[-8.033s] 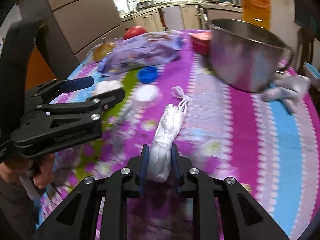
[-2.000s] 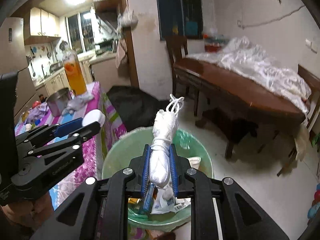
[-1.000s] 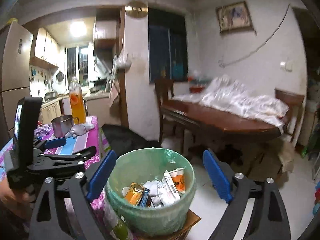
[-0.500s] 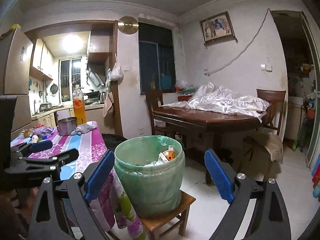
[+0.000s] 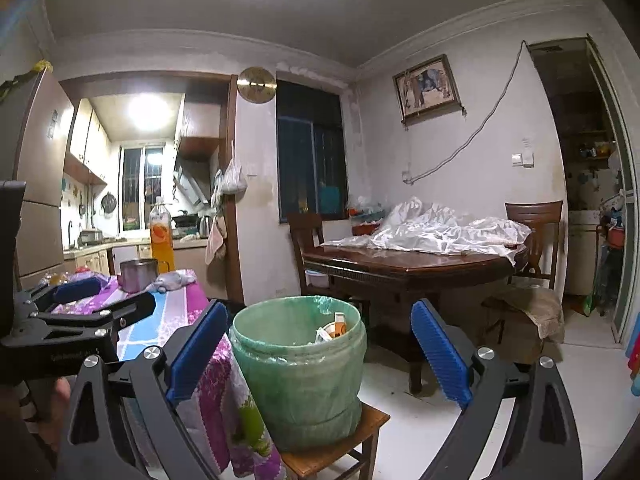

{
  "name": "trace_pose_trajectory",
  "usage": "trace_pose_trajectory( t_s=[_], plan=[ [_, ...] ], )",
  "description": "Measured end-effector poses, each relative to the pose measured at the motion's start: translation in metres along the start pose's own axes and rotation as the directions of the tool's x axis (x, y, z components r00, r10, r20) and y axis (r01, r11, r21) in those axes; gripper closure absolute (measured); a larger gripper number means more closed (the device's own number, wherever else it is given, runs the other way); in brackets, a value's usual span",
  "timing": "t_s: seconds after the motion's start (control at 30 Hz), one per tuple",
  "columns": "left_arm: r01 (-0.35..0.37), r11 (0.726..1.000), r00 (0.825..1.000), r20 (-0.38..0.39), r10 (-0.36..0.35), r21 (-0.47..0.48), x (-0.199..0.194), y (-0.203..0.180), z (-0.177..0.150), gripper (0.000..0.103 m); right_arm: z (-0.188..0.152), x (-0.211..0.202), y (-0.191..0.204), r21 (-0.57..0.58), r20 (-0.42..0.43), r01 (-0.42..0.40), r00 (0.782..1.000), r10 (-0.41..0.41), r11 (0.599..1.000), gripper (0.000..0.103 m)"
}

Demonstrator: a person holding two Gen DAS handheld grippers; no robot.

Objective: Collect trash

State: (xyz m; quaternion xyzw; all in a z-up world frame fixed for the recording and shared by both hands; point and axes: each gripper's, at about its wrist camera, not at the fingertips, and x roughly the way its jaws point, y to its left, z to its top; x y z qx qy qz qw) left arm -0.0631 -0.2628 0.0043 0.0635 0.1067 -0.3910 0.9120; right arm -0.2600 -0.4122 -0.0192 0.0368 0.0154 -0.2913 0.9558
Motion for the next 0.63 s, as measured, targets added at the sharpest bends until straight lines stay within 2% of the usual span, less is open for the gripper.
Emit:
trace_pose_trajectory(
  t_s=[0.23, 0.4, 0.63],
  plan=[
    [0.004, 1.0, 1.0, -0.02, -0.004, 0.002, 0.005, 0.0, -0.001, 0.006, 0.002, 0.007, -0.002, 0.006, -0.012, -0.006, 1.0, 0.006, 1.0, 0.009],
    [0.031, 0.999, 0.999, -0.022, -0.03, 0.039, 0.007, -0.005, -0.003, 0.006, 0.002, 0.011, -0.003, 0.007, -0.017, -0.004, 1.0, 0.004, 1.0, 0.008],
    [0.015, 1.0, 0.998, -0.054, -0.014, 0.011, 0.016, -0.001, -0.006, 0.006, 0.003, 0.016, -0.007, 0.014, -0.016, 0.009, 1.0, -0.009, 1.0, 0.005]
  ],
)
